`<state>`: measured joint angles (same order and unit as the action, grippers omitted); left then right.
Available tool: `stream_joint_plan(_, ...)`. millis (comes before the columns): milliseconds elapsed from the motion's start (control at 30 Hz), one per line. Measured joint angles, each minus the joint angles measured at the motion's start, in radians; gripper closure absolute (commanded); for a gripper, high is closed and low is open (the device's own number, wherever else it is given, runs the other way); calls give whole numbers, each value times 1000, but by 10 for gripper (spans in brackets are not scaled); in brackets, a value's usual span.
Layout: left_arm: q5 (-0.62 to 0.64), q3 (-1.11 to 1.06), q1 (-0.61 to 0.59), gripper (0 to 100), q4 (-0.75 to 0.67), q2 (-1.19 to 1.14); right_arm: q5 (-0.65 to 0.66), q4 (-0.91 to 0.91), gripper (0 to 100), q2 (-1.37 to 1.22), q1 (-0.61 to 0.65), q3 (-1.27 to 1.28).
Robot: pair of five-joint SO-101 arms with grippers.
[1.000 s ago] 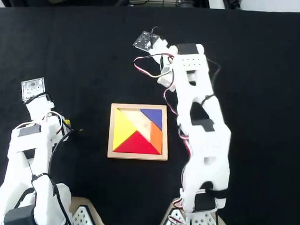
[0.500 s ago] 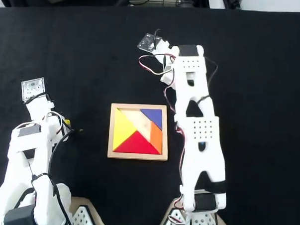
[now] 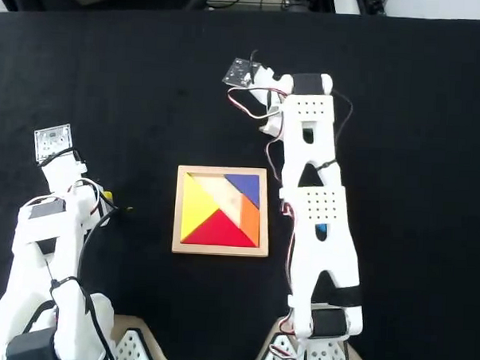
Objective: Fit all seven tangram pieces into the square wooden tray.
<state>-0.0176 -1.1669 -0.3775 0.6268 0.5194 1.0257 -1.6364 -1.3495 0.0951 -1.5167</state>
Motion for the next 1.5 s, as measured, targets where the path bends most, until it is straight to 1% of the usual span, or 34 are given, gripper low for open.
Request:
stream_joint_plan(300,0,0,0,787,0,0,2,-97,988,9,-8,-101)
stream_joint_plan(433,0,0,0,787,0,0,-40,-97,988,126,-8,-100)
stream_joint_plan(533,0,0,0,787,0,0,-84,-97,988,267,9,-29)
stream_joint_plan(633,0,0,0,787,0,0,-95,-97,988,437,51,160)
stream_joint_plan(900,0,0,0,787,0,0,-95,-97,986,959,212,916)
stream_joint_plan(1033,0,0,0,787,0,0,-98,-87,986,1165,236,1203)
stream_joint_plan(1100,0,0,0,787,0,0,-87,-66,986,1221,236,1316)
stream_joint_plan(1167,0,-11,0,787,0,0,-41,-37,986,1257,247,1415)
stream_joint_plan(1367,0,-21,0,787,-3,2,11,48,987,1278,336,1590)
stream_joint_plan(1500,0,-21,0,787,-3,2,121,103,988,1280,410,1672)
